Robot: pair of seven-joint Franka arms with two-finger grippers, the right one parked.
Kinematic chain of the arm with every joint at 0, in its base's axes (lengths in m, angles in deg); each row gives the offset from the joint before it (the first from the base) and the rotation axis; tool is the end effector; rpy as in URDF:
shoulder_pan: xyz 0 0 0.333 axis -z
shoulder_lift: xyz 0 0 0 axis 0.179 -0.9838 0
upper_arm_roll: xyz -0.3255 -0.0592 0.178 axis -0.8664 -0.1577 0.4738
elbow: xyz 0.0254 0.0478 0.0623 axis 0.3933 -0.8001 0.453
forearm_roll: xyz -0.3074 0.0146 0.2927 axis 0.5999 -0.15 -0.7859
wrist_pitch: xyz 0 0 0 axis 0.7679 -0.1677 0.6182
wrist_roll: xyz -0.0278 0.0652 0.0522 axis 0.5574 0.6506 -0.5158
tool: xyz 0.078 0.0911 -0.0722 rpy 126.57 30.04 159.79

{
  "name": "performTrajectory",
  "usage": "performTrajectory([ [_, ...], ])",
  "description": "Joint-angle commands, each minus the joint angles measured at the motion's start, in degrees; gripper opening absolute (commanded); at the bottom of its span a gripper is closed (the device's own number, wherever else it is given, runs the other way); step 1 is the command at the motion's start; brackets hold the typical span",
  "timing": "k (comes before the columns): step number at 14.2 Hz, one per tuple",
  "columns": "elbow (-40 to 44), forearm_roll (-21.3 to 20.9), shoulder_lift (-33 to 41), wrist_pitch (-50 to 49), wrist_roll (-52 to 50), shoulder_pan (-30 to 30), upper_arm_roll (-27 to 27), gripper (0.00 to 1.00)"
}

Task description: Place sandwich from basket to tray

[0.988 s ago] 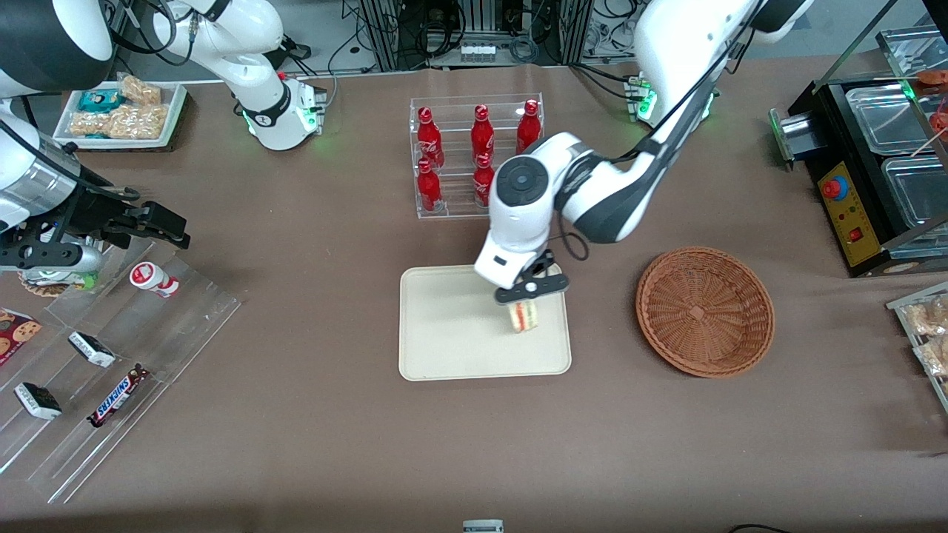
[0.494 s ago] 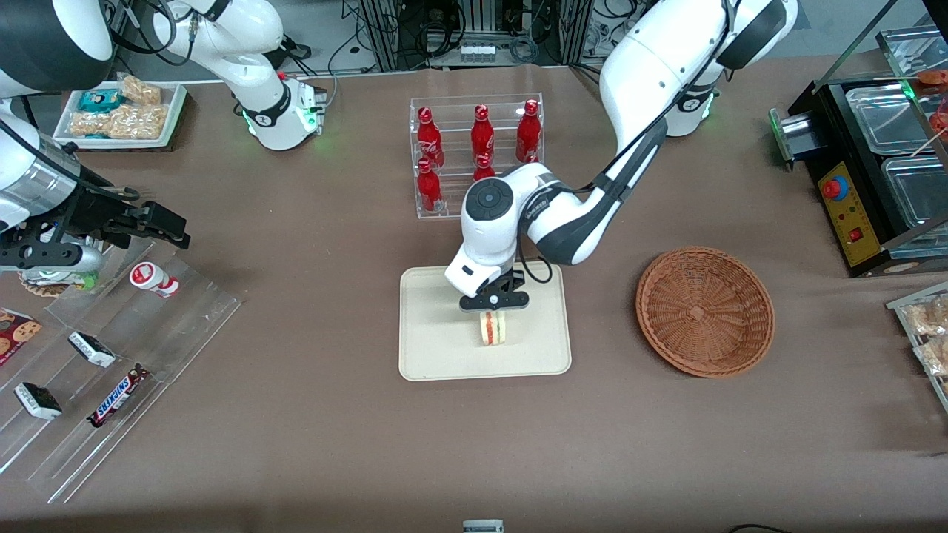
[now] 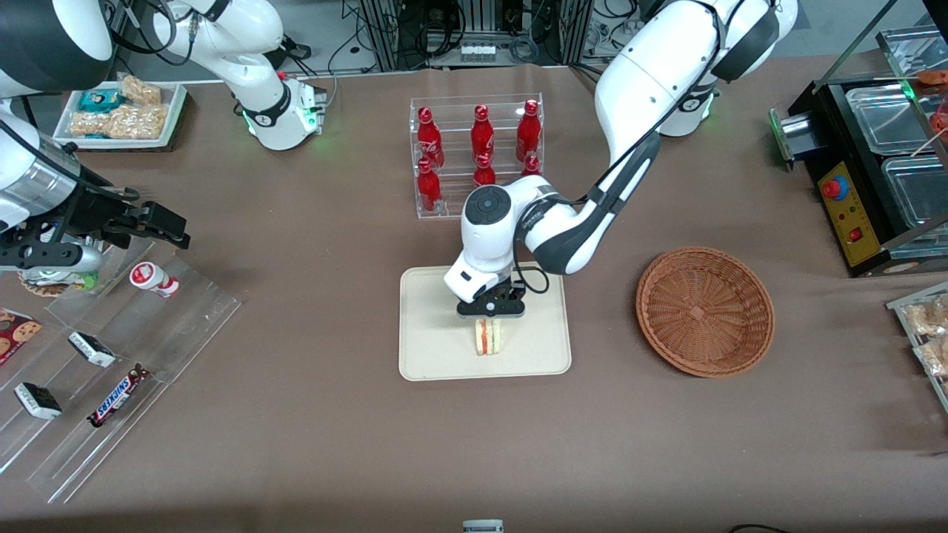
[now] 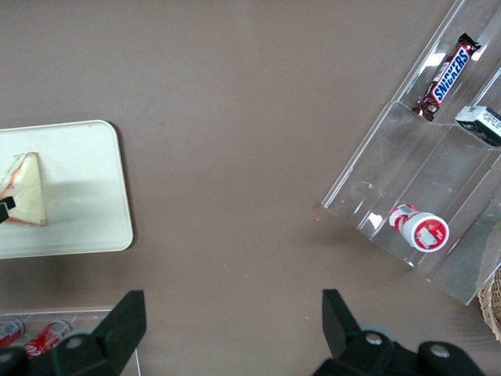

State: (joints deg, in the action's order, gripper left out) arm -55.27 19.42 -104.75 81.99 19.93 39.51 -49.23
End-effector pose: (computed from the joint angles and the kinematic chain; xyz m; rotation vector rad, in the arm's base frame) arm 0.5865 -0.5415 0.2478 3.1101 0.0497 0.2668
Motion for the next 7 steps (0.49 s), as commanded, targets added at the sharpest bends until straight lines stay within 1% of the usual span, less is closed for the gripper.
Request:
performTrajectory([
  [1, 0.62, 0.82, 5.38, -2.12, -4.33, -0.37, 0.25, 1.0],
  [2, 0.88, 3.71, 8.11, -3.35, -6.96, -1.5, 0.34, 1.0],
  [3, 0.53, 6.08, 11.7, -4.75, -7.85, -4.12, 0.25, 1.0],
  [5, 0.44, 6.81, 16.73, -10.8, -8.56, -7.21, 0.34, 1.0],
  [7, 0.18, 7.07, 21.47, -18.0, -8.48, -12.82, 0.25, 1.0],
])
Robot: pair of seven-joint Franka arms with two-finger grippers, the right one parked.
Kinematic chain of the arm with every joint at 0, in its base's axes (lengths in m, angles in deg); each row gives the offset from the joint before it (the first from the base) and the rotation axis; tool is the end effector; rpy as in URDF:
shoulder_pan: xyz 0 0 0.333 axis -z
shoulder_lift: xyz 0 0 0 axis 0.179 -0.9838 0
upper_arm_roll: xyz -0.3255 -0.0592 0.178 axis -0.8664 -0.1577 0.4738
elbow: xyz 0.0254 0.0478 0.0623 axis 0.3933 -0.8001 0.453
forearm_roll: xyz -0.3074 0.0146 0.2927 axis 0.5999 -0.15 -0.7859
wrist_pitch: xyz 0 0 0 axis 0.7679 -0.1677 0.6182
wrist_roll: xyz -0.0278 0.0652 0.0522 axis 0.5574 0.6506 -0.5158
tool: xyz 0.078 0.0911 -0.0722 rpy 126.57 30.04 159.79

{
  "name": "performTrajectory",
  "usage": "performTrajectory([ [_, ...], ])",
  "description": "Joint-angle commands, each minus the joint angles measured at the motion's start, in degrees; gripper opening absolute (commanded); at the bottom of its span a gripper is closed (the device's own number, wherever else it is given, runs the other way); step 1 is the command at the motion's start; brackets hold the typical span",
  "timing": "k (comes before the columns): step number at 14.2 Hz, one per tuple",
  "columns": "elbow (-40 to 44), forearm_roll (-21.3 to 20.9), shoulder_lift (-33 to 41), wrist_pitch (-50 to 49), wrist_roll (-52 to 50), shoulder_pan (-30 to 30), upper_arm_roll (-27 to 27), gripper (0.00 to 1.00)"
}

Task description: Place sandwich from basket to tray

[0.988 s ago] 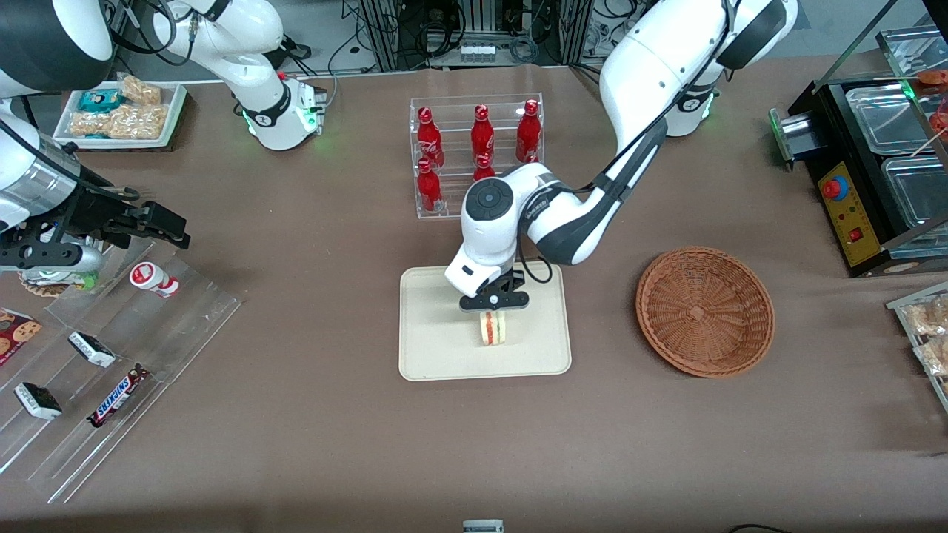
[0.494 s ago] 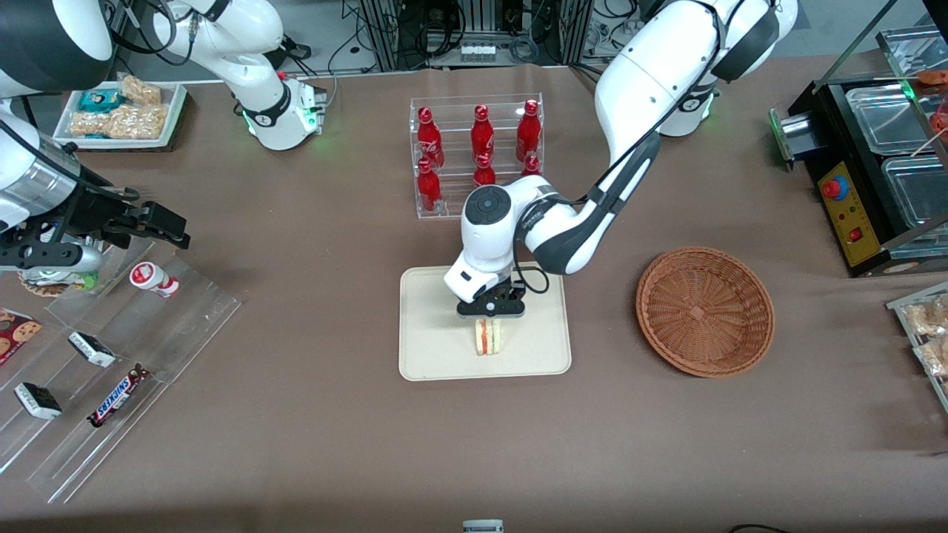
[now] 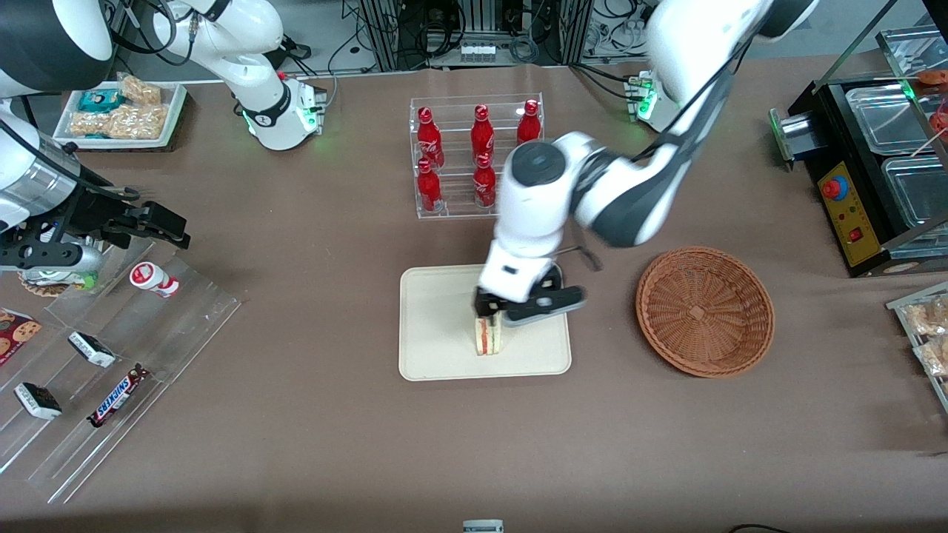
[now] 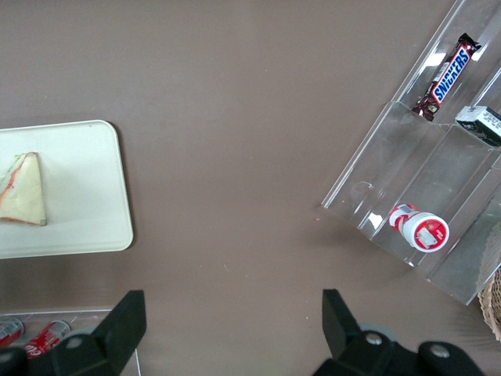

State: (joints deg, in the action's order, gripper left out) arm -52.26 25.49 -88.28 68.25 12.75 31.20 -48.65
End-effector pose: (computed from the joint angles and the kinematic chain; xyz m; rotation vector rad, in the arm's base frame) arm 0.6454 -0.4267 0.4688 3.0027 0.6226 0.3878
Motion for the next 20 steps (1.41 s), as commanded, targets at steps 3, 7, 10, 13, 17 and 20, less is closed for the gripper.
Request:
performTrajectory([
  [3, -2.93, 7.49, 11.78, -15.35, 0.97, -15.92, -0.4, 1.0],
  [7, -5.11, 14.09, 20.3, -28.63, 29.29, -27.55, 0.21, 1.0],
  [10, -10.73, 15.67, 27.33, -32.25, 48.29, -23.2, 11.24, 1.0],
  [13, -10.85, 18.93, 28.77, -32.26, 61.58, -20.19, 19.0, 1.0],
  [17, -7.24, 18.14, 25.16, -30.25, 66.37, -19.31, 19.28, 1.0],
  [20, -6.88, 16.92, 24.89, -25.13, 64.45, -19.48, 20.24, 1.0],
])
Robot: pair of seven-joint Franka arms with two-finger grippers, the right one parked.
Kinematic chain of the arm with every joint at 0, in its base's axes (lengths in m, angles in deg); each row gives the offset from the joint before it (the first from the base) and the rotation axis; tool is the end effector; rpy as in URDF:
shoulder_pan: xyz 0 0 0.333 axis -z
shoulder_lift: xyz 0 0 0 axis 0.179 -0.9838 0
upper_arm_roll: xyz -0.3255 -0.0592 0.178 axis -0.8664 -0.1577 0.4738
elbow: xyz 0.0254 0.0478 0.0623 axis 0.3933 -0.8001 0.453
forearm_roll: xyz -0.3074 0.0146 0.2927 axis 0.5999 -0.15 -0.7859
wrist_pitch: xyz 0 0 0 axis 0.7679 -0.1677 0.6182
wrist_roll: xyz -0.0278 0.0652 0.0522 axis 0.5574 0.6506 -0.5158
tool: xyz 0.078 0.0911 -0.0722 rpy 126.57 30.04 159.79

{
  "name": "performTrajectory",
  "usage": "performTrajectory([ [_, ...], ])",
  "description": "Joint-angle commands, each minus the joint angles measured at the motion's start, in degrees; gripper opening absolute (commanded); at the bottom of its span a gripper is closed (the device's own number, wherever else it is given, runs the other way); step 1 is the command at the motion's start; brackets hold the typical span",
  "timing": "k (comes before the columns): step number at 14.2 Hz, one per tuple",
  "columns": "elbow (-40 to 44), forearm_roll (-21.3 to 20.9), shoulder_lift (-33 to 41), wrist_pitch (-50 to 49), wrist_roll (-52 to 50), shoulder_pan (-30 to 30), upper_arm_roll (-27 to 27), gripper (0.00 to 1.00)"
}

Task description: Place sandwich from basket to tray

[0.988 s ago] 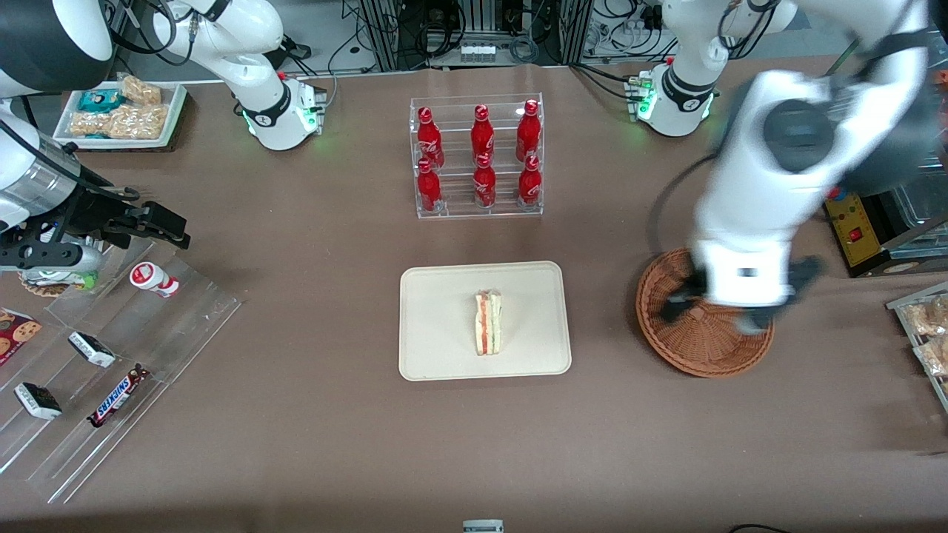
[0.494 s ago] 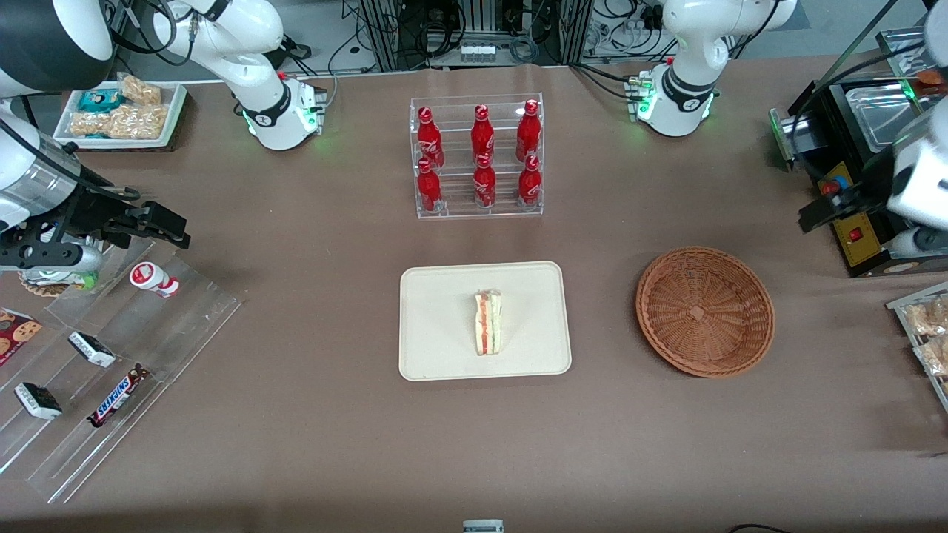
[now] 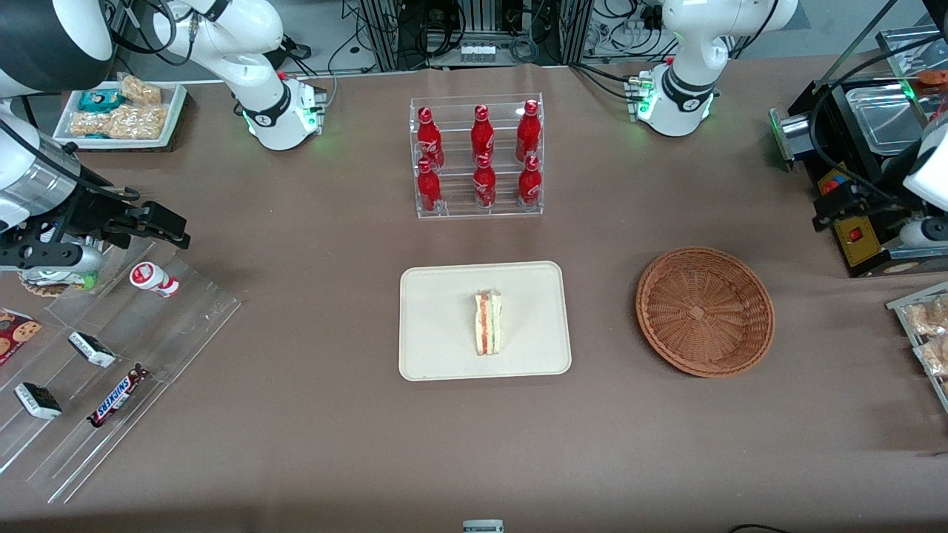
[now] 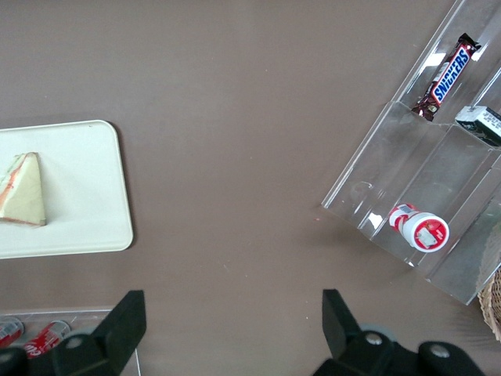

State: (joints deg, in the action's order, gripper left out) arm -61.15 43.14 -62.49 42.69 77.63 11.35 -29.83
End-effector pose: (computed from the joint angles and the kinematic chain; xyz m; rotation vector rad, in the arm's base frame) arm 0.5971 0.0035 0.6398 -3.1217 -0.0540 -0.0304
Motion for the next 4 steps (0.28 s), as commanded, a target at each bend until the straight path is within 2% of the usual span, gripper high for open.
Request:
performTrajectory([
  [1, 2.01, -0.73, -0.72, -0.1, -0.43, 0.37, 1.59, 1.0],
  [4, 2.53, -0.65, -0.2, -2.73, -0.78, 0.28, 2.38, 1.0],
])
